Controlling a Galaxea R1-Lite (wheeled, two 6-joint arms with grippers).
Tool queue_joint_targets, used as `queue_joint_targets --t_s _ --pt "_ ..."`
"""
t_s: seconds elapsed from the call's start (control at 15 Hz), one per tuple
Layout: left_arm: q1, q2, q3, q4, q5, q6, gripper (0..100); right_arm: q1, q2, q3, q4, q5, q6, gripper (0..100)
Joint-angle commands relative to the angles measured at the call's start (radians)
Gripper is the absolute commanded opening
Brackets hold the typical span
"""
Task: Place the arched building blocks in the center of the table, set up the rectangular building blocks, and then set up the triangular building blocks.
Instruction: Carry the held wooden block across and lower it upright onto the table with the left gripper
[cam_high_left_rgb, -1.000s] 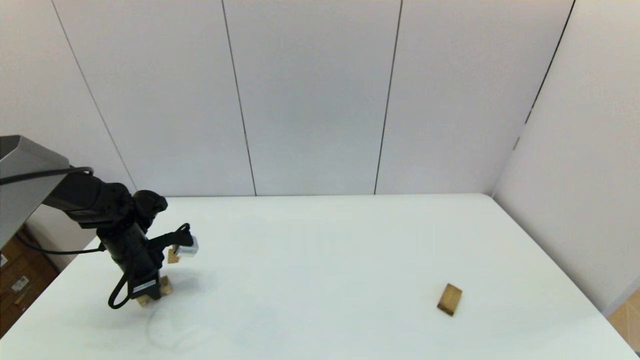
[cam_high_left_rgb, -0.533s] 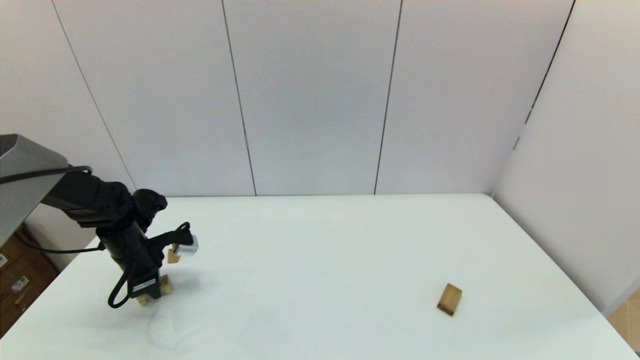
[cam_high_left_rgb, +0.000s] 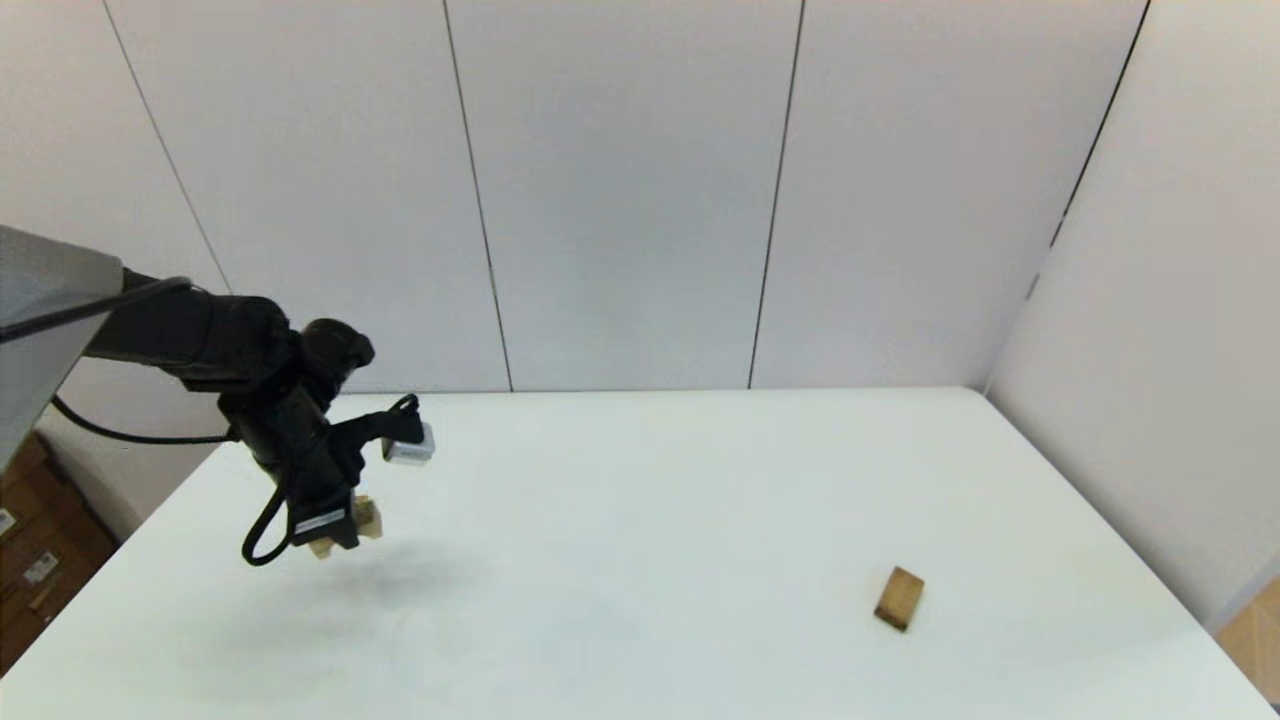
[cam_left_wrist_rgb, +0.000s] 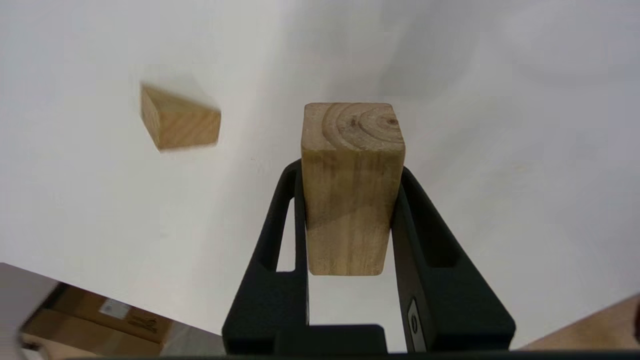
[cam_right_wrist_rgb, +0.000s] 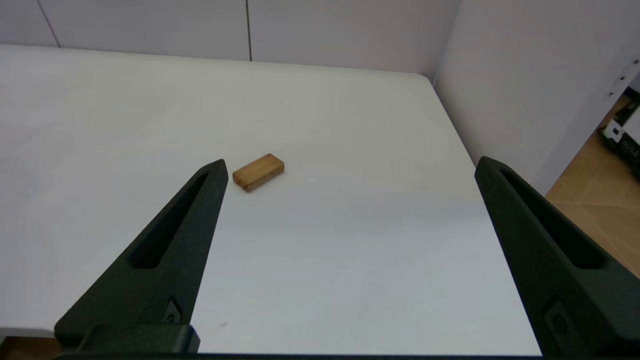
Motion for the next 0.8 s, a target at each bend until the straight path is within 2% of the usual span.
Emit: queue_joint_targets --t_s 0.07,0.27,0.6,0.8 --pt "-0.121 -0.005 -0.11 0.058 -0.007 -0.035 0 0.0 -0.002 0.002 0.0 0.0 -0.002 100" --pt "-0.223 0.038 -0.25 0.2 -0.01 -0.044 0 0.0 -0.002 0.002 0.0 0.004 -0.003 100" --pt "-0.365 0.153 -0.376 0.21 -0.047 -0.178 0 0.0 -0.002 0.002 -0.003 0.015 -0.005 100" --pt "-0.455 0.239 -0.514 0.273 -0.086 -0.267 0 0.0 -0.002 0.002 -0.001 0.015 -0.005 100"
